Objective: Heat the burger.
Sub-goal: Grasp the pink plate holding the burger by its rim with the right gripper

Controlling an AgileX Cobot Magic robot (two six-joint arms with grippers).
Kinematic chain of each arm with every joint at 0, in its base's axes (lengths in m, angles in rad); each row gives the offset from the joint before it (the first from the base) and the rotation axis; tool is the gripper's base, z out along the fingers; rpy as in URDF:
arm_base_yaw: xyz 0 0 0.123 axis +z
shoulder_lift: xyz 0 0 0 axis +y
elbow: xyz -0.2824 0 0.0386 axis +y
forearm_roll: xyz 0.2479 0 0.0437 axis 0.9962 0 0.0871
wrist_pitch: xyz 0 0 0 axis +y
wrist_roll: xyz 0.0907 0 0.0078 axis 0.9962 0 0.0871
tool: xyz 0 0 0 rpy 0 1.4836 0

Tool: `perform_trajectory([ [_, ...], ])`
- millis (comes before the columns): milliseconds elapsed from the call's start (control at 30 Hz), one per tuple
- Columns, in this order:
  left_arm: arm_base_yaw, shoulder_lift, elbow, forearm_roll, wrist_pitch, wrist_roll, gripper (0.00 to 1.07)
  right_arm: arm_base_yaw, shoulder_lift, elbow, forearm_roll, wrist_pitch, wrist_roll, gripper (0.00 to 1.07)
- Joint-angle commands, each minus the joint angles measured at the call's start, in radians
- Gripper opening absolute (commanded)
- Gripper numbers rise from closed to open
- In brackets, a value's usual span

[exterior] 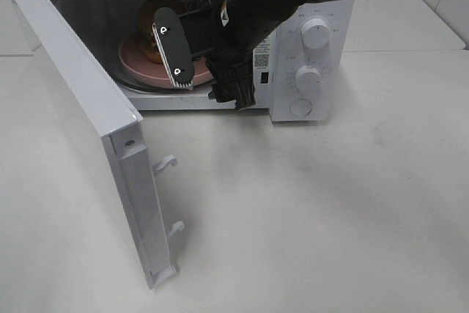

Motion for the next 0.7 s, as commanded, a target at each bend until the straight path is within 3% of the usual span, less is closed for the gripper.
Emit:
perform_trajectory([
  [33,-0.007,-0.022,0.003,-0.004,-0.006,-0.004,0.97,0.004,0.022,-0.027,-0.002,-0.005,0.017,0.83],
  [700,-0.007,-0.022,0.003,-0.004,-0.006,-0.004,0.97,0.004,0.186,-0.181,-0.001,-0.006,0.081,0.79],
])
